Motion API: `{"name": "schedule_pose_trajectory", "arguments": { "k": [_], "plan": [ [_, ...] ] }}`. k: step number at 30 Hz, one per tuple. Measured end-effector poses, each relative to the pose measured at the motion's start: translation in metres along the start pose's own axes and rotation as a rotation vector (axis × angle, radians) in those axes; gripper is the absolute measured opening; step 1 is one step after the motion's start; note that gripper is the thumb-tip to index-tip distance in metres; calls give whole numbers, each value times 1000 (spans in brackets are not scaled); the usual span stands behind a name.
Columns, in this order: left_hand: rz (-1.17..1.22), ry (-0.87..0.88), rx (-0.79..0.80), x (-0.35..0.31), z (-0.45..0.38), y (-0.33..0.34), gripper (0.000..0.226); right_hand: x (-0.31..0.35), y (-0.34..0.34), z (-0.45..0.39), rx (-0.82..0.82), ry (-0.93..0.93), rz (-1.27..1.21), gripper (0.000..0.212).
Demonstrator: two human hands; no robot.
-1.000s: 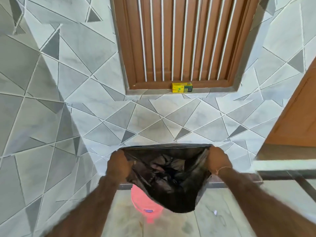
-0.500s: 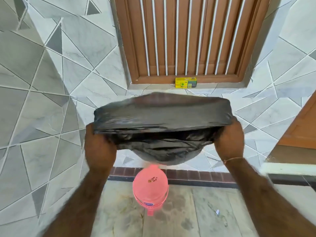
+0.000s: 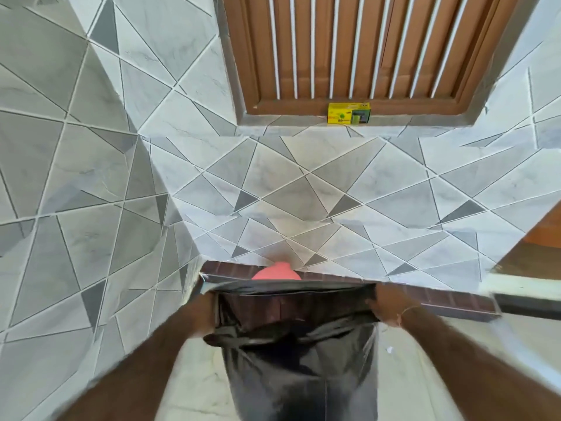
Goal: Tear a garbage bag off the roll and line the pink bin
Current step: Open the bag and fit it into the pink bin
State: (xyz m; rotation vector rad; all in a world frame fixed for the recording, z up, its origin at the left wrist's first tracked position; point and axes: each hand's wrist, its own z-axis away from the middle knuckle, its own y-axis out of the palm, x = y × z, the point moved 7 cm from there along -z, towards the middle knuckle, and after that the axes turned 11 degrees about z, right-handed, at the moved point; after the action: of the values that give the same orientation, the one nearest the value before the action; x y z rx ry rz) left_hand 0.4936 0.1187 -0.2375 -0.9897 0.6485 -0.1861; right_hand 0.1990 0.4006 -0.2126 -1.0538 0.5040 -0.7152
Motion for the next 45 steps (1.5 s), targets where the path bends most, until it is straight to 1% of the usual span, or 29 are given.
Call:
{"name": "schedule_pose_trajectory", "arguments": {
  "k": [1,2,3,4,5,7,8,11,12,14,16,18,19,22,25,26,28,30,32,36,38,41,43,45],
  "plan": [
    [80,-17,2,-11,9,-5,41,-1,-3,-6,-37,15,-54,47],
    [113,0,-13,-17,7,-7,39,6,-11,-6,-40,18,-74,50],
    [114,18,-39,-25,9,-12,41,8,-16,-8,-85,23,-103,51],
    [144,26,-78,-31,8,-18,46,11,-20,-12,-110,49,-94,47],
    [160,25,-119,-36,10,-25,45,14,-22,-18,-115,60,-120,41],
    [248,-68,-222,-24,-3,-37,29,26,-31,-27,-150,75,-124,33],
    [322,-100,-266,-22,-8,-43,25,31,-37,-29,-180,86,-148,31],
    [454,-151,-388,-12,-26,-64,27,55,-49,-51,-224,121,-225,30],
    [481,-162,-397,-10,-33,-73,27,66,-53,-60,-259,126,-254,32],
    [500,-129,-422,-4,-50,-91,27,85,-64,-77,-293,161,-306,34],
    [454,-65,-383,0,-70,-106,27,103,-76,-91,-330,162,-312,37],
    [383,17,-351,11,-102,-122,32,122,-89,-111,-360,169,-320,43],
    [333,44,-331,16,-113,-130,34,129,-95,-117,-370,179,-322,42],
    [171,130,-296,29,-143,-152,42,151,-111,-128,-403,228,-342,32],
    [151,175,-233,42,-157,-161,48,167,-106,-130,-404,273,-350,37],
    [156,173,-204,47,-157,-158,46,169,-99,-130,-384,282,-358,42],
    [169,152,-142,64,-165,-145,40,173,-75,-134,-284,300,-368,51],
    [185,141,-83,73,-167,-135,36,177,-54,-137,-171,312,-331,52],
    [156,122,-3,81,-169,-125,34,185,-42,-139,-98,297,-304,50],
    [94,150,94,86,-175,-127,56,199,-46,-144,-24,258,-291,50],
    [99,149,82,80,-179,-141,55,206,-60,-150,-26,228,-302,51],
    [143,124,-8,68,-187,-167,58,219,-89,-159,-94,172,-368,48],
    [172,145,-55,59,-194,-179,60,226,-105,-164,-152,143,-406,44],
    [201,174,-79,53,-202,-185,61,230,-115,-168,-182,128,-470,45]
  ]
}}
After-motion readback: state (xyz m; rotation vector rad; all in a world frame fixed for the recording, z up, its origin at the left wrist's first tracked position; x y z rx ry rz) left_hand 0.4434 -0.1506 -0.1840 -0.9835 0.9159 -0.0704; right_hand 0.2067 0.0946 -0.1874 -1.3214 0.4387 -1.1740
